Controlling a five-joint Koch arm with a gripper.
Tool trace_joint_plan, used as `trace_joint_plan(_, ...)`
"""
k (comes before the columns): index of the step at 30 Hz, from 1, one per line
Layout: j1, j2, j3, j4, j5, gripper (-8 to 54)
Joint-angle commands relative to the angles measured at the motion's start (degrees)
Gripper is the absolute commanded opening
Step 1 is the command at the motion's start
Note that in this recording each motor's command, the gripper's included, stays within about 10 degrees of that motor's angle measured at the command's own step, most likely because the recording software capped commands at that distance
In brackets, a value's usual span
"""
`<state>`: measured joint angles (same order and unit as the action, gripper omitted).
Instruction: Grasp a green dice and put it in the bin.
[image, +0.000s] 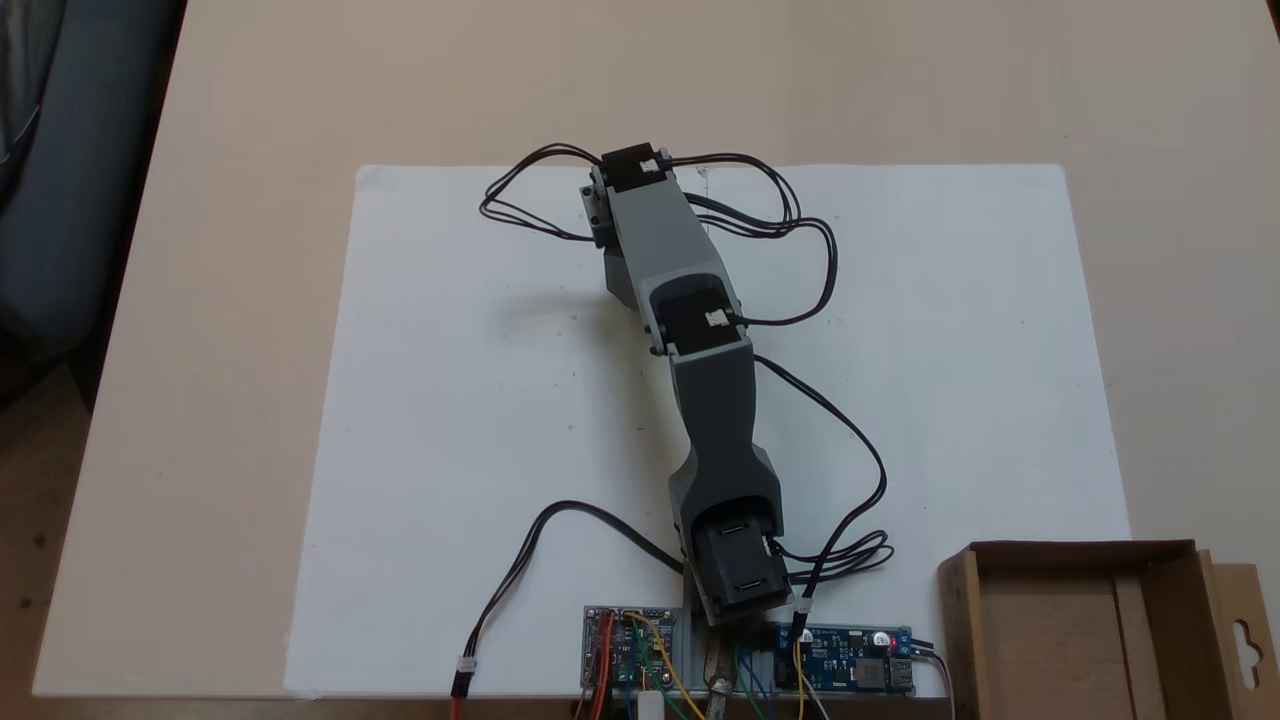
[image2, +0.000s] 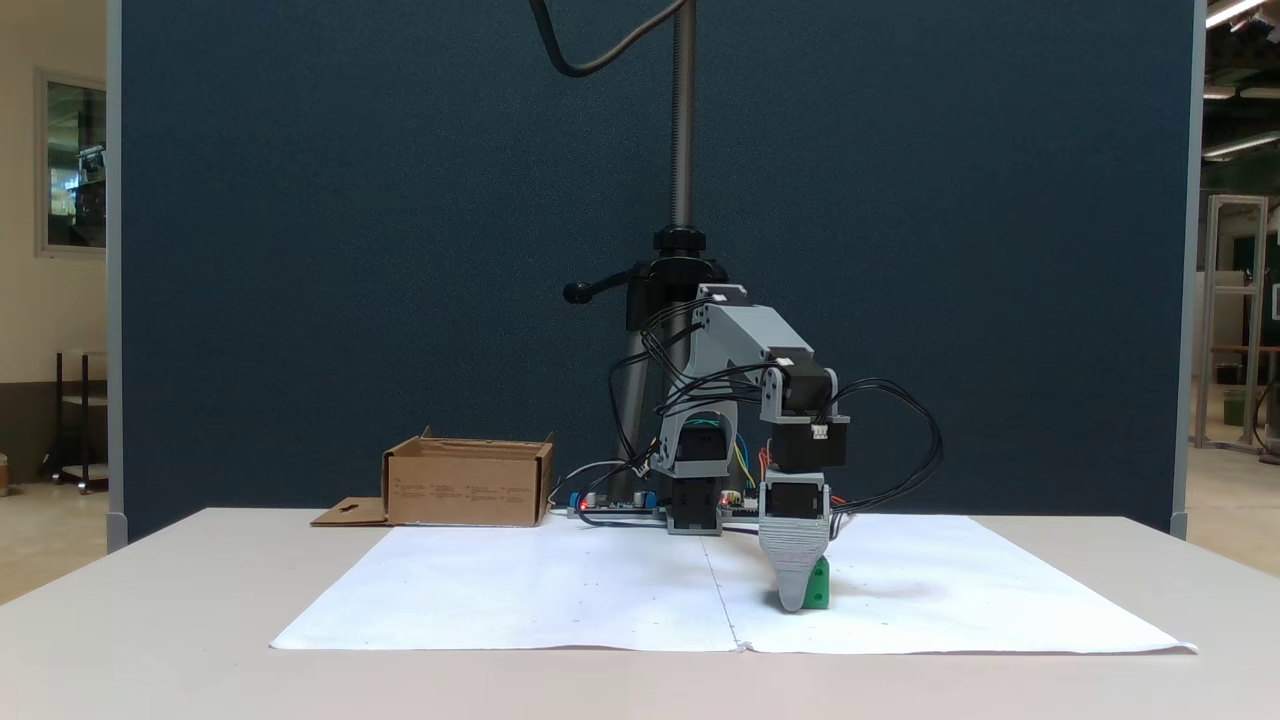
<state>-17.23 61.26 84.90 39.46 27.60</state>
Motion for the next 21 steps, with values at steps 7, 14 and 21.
trace_joint_plan(7, -1.7, 0.4, 0.4, -4.5, 3.8, 27.1)
trace_joint_plan(14, -2.6, 0.4, 0.4, -5.4, 3.8, 19.7)
trace_joint_plan(21, -2.6, 0.4, 0.4, -6.2, 3.9, 11.6)
